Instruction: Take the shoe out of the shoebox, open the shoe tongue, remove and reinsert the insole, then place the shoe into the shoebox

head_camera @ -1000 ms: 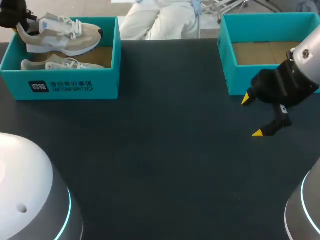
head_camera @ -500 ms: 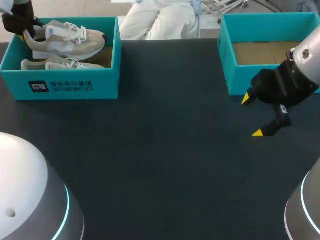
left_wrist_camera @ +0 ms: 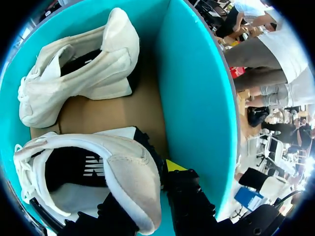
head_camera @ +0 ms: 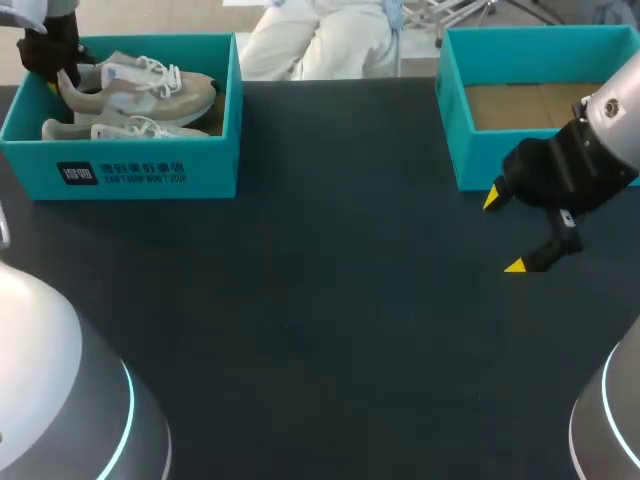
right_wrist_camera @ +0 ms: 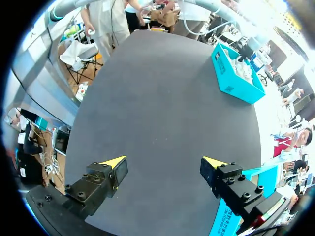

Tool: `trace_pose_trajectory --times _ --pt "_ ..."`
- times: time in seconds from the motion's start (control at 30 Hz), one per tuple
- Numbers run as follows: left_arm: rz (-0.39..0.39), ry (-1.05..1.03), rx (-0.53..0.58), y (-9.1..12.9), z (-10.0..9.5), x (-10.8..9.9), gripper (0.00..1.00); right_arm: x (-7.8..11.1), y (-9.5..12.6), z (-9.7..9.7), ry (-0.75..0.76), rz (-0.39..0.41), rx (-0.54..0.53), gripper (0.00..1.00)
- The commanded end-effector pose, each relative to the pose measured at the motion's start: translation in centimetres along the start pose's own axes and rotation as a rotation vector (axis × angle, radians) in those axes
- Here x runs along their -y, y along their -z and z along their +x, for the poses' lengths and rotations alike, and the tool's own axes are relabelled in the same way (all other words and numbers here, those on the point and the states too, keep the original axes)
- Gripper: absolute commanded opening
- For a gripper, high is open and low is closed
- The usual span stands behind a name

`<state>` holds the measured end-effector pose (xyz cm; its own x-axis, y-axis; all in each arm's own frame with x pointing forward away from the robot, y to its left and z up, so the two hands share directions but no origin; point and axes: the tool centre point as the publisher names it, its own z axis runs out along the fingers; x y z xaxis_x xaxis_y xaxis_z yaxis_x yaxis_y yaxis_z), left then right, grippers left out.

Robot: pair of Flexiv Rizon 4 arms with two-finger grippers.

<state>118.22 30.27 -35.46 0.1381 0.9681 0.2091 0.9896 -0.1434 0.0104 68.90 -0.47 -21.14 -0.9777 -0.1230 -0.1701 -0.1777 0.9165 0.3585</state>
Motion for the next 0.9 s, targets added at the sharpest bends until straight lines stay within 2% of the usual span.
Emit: trace_pose_trajectory --times 0.03,0.1,0.17,0.27,0.33,0.37,0.4,0.63,0.9 --pt "0.037 -0.001 0.004 -0.8 0.0 -1.1 0.00 -0.1 -0.1 0.0 -0.001 0.002 0.000 1.00" --pt "0.041 -0.003 0.007 -1.0 0.0 -1.2 0.18 -0.1 -0.1 0.0 -0.001 0.002 0.000 1.00" --pt "0.049 -0.009 0.011 -1.1 -0.2 -1.2 0.27 -0.1 -0.1 0.0 -0.001 0.002 0.000 1.00" --pt "0.056 -0.017 0.020 -1.2 -0.3 -1.2 0.48 -0.1 -0.1 0.0 -0.001 0.002 0.000 1.00" --pt "0.059 -0.023 0.034 -0.8 -0.2 -1.1 0.80 -0.1 -0.1 0.0 -0.001 0.002 0.000 1.00" --pt "0.055 -0.025 0.039 -0.6 -0.2 -1.0 0.93 -0.1 -0.1 0.0 -0.001 0.002 0.000 1.00" --pt "0.050 -0.028 0.048 -0.2 -0.1 -0.9 1.00 -0.1 -0.1 0.0 -0.001 0.002 0.000 1.00" --pt "0.028 -0.046 0.096 1.9 -0.4 -0.6 1.00 -0.1 -0.1 0.0 -0.001 0.002 0.000 1.00" --pt "-0.020 -0.049 0.158 5.3 -0.9 0.1 1.00 -0.1 -0.1 0.0 -0.001 0.002 0.000 1.00"
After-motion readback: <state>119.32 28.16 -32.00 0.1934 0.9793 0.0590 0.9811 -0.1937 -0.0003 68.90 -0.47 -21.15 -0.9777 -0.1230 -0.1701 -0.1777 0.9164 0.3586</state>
